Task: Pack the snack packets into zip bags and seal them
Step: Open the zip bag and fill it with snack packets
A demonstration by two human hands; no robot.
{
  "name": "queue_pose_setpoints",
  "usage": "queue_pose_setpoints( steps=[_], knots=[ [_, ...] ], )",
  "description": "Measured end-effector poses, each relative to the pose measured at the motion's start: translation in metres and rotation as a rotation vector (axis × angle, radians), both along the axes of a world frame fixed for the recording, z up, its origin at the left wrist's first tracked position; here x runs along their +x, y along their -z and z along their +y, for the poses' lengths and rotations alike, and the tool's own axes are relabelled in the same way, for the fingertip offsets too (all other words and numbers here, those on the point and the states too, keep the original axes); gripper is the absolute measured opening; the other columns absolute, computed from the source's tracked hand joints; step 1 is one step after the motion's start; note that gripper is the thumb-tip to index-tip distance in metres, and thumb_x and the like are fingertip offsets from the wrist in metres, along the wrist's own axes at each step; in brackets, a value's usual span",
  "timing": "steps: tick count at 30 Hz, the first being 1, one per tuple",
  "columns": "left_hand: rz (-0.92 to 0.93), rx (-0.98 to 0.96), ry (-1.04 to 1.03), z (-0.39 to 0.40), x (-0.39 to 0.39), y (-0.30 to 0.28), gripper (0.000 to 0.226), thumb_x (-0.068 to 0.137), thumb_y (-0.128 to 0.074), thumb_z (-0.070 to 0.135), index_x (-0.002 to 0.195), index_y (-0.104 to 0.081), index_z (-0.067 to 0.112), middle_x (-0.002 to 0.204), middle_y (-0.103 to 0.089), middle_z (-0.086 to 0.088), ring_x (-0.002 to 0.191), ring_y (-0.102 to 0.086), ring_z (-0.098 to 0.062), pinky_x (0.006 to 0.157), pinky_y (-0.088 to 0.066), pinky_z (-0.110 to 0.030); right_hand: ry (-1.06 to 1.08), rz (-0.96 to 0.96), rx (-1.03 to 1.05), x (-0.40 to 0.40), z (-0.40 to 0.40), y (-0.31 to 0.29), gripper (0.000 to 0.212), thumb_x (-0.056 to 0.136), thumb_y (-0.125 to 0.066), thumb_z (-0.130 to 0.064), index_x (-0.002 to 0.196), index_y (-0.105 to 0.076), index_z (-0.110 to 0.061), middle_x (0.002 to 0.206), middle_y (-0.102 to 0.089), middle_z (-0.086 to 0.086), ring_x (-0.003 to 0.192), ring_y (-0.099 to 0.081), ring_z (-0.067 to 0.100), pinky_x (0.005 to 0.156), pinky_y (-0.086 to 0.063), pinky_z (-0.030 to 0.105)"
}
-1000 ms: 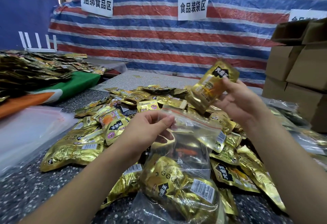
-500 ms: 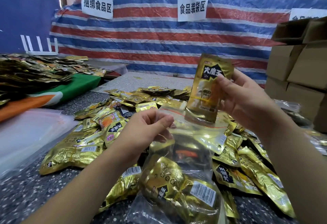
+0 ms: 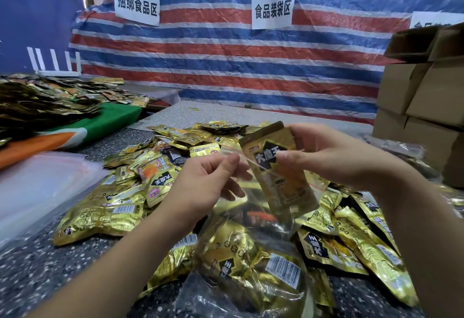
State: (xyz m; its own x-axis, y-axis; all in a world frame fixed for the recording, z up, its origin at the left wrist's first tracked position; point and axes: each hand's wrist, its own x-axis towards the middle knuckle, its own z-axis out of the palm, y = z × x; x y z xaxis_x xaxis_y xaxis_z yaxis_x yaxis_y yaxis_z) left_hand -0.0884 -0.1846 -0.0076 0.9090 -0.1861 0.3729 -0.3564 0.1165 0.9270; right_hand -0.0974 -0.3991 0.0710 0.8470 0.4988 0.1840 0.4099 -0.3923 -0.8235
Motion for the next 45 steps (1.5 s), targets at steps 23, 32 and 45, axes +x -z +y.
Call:
queue_pose_setpoints(
  steps=[23, 32, 45],
  knots=[
    [-0.200, 0.167, -0.177, -0.002, -0.008, 0.002, 0.046, 0.087, -0.052, 0.049, 0.081, -0.075, 0.010, 0.074, -0.069, -0.018, 0.072, -0.066, -0.038, 0.065, -0.055, -0.058, 0.204, -0.270, -0.557, -0.007, 0.029, 0.006, 0.026, 0.089, -0.068, -0.046, 0.078, -0.073, -0.022, 0.065, -0.067, -0.017, 0.056, -0.058, 0.000, 0.048, -0.042, 0.016],
    [-0.105, -0.093, -0.148, 0.001, -0.014, -0.008, 0.036, 0.095, -0.051, 0.034, 0.073, -0.077, 0.023, 0.074, -0.075, -0.006, 0.062, -0.072, -0.017, 0.051, -0.054, -0.023, 0.055, -0.347, -0.556, -0.026, 0.028, -0.011, 0.045, 0.088, -0.052, -0.067, 0.088, -0.074, -0.028, 0.081, -0.069, -0.012, 0.076, -0.062, 0.001, 0.061, -0.046, 0.019],
    [-0.032, -0.232, 0.182, 0.012, -0.018, -0.022, 0.050, 0.069, -0.066, 0.070, 0.093, -0.077, 0.028, 0.093, -0.076, -0.011, 0.075, -0.074, -0.023, 0.061, -0.059, -0.033, -0.016, -0.614, -0.105, -0.043, 0.029, -0.028, 0.014, 0.088, -0.068, -0.022, 0.087, -0.075, -0.010, 0.079, -0.074, 0.001, 0.076, -0.069, 0.013, 0.071, -0.054, 0.031]
  ],
)
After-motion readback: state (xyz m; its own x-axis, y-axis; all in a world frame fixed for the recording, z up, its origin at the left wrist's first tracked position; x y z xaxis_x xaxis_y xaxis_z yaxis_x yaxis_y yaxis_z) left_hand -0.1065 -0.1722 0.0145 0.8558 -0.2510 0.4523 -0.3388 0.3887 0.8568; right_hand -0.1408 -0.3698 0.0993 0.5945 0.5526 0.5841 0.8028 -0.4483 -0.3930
